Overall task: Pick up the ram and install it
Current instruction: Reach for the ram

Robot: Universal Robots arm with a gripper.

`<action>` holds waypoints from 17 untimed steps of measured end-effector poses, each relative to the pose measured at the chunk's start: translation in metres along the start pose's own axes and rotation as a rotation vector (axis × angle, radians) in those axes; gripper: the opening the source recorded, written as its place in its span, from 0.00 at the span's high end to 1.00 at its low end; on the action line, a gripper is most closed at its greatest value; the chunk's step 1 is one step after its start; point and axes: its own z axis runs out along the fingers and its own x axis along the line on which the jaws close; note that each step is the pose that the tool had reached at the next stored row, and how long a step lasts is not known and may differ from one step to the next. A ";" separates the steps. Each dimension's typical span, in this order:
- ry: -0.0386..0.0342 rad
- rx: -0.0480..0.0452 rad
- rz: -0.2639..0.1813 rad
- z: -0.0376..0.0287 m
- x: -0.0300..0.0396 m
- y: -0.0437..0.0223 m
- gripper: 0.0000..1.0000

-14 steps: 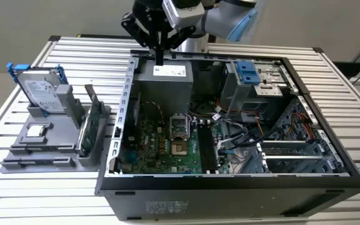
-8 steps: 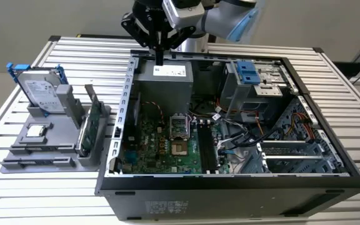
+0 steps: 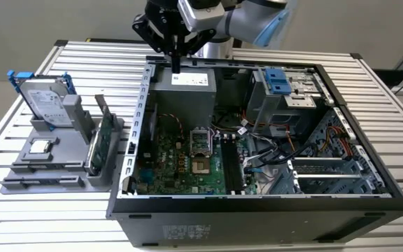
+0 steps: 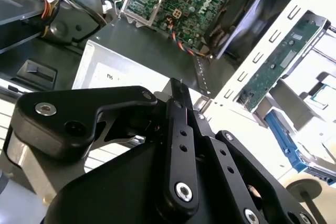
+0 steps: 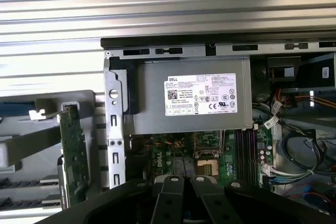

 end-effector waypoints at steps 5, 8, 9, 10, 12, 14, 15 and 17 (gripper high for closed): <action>0.0000 0.0000 0.000 -0.0001 0.0040 -0.0003 1.00; 0.0000 0.0001 0.000 -0.0002 0.0064 -0.0005 1.00; 0.0000 0.0001 0.000 -0.0002 0.0072 -0.0005 1.00; 0.0000 0.0000 0.000 -0.0002 0.0080 -0.0006 1.00; 0.0001 0.0000 0.000 -0.0002 0.0097 -0.0007 1.00; 0.0000 0.0000 0.000 -0.0003 0.0114 -0.0008 1.00; 0.0000 0.0001 0.000 -0.0003 0.0122 -0.0009 1.00; 0.0000 0.0001 0.000 -0.0003 0.0139 -0.0010 1.00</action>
